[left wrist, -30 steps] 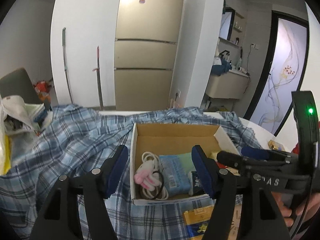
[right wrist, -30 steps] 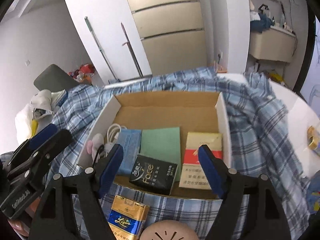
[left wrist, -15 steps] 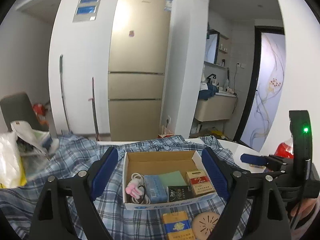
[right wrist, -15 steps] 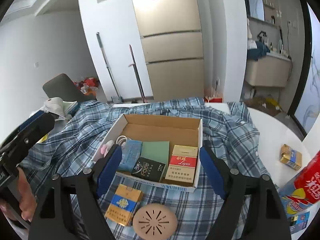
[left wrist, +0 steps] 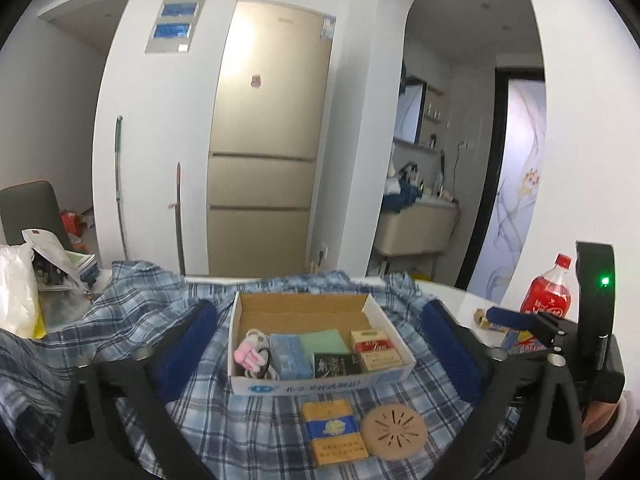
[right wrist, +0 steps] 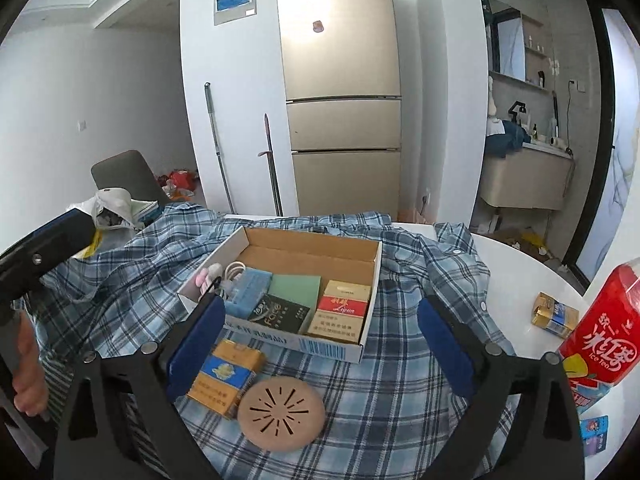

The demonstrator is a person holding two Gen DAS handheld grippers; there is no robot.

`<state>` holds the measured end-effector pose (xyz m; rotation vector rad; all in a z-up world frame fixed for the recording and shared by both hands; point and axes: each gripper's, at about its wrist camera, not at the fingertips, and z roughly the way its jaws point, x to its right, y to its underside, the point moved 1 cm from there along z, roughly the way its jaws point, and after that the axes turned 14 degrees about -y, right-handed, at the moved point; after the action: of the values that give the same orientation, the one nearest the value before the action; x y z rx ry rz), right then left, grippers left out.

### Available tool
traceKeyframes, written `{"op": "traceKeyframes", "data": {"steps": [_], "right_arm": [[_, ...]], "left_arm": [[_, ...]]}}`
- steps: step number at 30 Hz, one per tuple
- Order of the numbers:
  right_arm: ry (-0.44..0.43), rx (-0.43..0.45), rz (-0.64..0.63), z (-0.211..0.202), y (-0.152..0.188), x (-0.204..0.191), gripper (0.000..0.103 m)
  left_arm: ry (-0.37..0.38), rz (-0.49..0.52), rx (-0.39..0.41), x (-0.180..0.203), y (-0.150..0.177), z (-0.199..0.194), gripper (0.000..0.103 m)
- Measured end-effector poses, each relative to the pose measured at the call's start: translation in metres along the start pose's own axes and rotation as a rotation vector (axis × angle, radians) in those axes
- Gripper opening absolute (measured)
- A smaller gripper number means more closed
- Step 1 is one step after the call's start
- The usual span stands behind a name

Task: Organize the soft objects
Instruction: 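Withdraw both grippers and move the right gripper to the beige round disc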

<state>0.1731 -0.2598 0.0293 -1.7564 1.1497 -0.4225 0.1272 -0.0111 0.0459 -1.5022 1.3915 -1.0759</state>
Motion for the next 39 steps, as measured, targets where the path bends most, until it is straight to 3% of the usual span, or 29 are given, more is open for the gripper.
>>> {"op": "traceKeyframes", "data": {"steps": [7,13,17,24,29,33,36,39], "right_arm": [[0.042,0.009,-0.001,0.008,0.016,0.013,0.098],[0.034,-0.052,0.011,0.025,0.032,0.023,0.098],[0.026,-0.117,0.018,0.038,0.038,0.024,0.098],[0.016,-0.118,0.017,0.036,0.041,0.022,0.098],[-0.066,-0.267,-0.057,0.05,0.05,0.006,0.097],[-0.09,-0.315,-0.138,0.058,0.057,-0.011,0.097],[-0.156,-0.41,-0.142,0.072,0.068,-0.015,0.097],[-0.15,-0.468,-0.159,0.082,0.077,-0.019,0.097]], "left_arm": [[-0.044,0.044,-0.041,-0.001,0.024,0.021,0.103],[-0.057,0.074,-0.107,0.001,0.05,0.043,0.103],[-0.045,0.09,-0.129,0.004,0.055,0.049,0.103],[-0.063,0.08,-0.134,0.001,0.054,0.051,0.103],[-0.082,0.077,-0.165,-0.002,0.051,0.051,0.103],[-0.075,0.092,-0.221,0.001,0.054,0.056,0.103],[-0.101,0.104,-0.237,0.004,0.061,0.061,0.103],[-0.104,0.076,-0.266,-0.002,0.062,0.067,0.103]]}}
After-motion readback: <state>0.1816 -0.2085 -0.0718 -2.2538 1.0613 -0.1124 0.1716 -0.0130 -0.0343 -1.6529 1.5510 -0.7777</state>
